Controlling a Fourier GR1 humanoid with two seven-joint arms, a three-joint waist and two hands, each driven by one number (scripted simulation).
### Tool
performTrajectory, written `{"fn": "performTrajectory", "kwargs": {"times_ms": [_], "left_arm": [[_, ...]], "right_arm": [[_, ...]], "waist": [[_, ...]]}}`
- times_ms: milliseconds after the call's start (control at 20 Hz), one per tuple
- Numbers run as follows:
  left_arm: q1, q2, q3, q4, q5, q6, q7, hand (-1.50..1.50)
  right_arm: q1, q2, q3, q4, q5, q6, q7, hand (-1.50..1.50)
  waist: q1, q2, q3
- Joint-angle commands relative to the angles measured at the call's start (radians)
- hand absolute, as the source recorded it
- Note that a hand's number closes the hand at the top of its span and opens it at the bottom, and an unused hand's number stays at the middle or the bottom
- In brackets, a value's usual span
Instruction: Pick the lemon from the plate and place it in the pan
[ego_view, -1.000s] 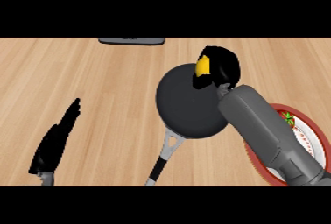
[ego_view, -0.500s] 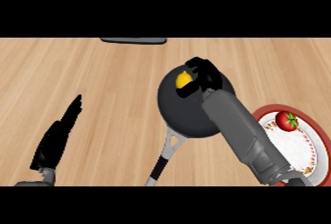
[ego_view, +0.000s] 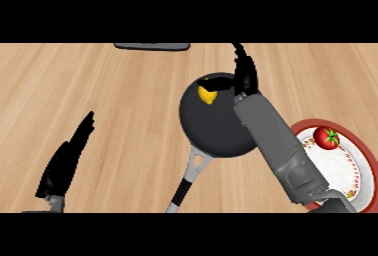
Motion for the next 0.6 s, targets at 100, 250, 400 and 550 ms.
{"fn": "performTrajectory", "kwargs": {"times_ms": [100,250,400,550], "left_arm": [[0.013,0.021,0.046,0.039,0.014,-0.012,-0.050,0.00],[0.036,0.005,0.030,-0.014,0.003,0.004,-0.012,0.00],[0.079,0.036,0.065,-0.024,0.024,-0.026,-0.052,0.00],[0.008,-0.001,0.056,0.034,0.005,-0.001,0.010,0.00]], "right_arm": [[-0.001,-0.013,-0.147,0.004,-0.081,-0.163,-0.145,-1.50],[0.077,-0.074,-0.206,-0.041,-0.128,-0.166,-0.185,-1.50],[0.108,-0.132,-0.250,-0.052,-0.164,-0.116,-0.233,-1.50],[0.245,-0.163,-0.238,-0.202,-0.188,-0.040,-0.283,-1.50]], "waist": [[-0.021,-0.005,-0.001],[-0.041,-0.015,-0.001],[-0.041,-0.017,-0.001],[-0.073,-0.025,-0.002]]}}
